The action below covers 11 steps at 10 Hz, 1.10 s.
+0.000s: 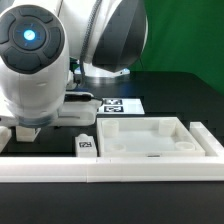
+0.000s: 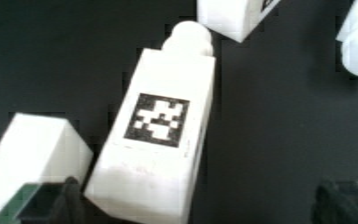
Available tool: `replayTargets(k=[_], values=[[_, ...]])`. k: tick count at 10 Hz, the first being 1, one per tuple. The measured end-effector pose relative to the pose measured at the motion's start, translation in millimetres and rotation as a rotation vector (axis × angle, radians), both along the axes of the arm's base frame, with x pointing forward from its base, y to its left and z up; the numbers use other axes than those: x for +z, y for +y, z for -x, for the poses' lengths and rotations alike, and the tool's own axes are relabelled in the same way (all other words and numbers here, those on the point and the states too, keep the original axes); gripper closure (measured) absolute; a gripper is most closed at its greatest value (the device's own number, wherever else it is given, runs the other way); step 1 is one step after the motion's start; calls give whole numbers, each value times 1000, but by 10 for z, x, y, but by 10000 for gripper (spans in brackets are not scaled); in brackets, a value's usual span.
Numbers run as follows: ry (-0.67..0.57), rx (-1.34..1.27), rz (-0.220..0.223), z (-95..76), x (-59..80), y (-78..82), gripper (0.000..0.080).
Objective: Assemble one leg
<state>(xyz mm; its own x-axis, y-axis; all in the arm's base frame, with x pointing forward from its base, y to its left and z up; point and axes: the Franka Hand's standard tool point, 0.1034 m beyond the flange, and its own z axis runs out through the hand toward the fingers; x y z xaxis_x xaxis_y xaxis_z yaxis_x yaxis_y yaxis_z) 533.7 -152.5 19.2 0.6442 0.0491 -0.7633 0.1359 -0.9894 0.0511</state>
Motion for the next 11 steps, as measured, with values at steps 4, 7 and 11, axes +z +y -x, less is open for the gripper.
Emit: replayTargets(k=[4, 7, 11], values=[[-5, 4, -2, 53, -94, -20, 150], [-3, -1, 12, 102, -145, 50, 150], [7, 1, 42, 143, -95, 220, 150]])
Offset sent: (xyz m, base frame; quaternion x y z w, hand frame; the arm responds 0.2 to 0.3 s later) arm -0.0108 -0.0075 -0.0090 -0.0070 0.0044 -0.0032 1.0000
